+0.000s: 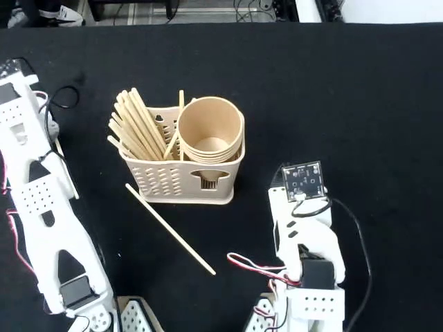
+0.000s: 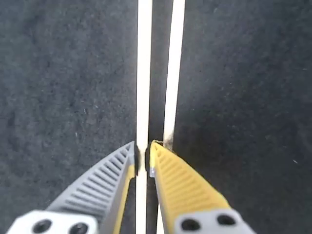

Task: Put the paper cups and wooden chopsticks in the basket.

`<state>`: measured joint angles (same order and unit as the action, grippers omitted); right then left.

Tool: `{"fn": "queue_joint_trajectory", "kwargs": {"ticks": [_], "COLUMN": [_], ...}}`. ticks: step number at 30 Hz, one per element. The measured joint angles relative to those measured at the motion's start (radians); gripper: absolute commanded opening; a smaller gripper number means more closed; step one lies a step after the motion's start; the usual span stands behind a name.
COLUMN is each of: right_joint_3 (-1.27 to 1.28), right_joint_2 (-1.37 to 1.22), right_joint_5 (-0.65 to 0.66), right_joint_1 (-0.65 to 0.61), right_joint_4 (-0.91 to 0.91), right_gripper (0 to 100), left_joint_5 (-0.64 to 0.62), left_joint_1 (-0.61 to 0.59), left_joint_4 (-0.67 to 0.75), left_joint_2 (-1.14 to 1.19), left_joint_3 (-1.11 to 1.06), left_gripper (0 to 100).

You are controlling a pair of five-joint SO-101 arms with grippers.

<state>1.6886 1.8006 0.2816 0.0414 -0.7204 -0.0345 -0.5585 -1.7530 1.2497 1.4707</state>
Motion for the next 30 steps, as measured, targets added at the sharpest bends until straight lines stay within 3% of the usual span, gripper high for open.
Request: {"fn": "queue_joint_trajectory", "kwargs": {"ticks": [5, 11, 17, 24, 30], "right_joint_3": [0.000, 0.000, 0.000, 0.000, 0.000], "right_joint_2": [0.000, 0.000, 0.000, 0.000, 0.000], "right_joint_5": [0.000, 0.000, 0.000, 0.000, 0.000], "right_joint_1": [0.000, 0.000, 0.000, 0.000, 0.000], "right_joint_4": [0.000, 0.000, 0.000, 0.000, 0.000], "right_gripper": [1.3, 1.3, 1.3, 1.3, 1.3], "left_joint_5": [-0.008, -0.008, -0.009, -0.091, -0.138], "left_joint_1": [0.002, 0.060, 0.187, 0.391, 0.543], "left_joint_4": [-0.003, 0.005, 0.176, 0.580, 1.180], "left_joint_2": [-0.259, -0.841, -1.455, -2.073, -2.487], "left_joint_3": [-0.258, -0.775, -1.157, -1.625, -2.180], "left_gripper": [3, 3, 3, 3, 3]}}
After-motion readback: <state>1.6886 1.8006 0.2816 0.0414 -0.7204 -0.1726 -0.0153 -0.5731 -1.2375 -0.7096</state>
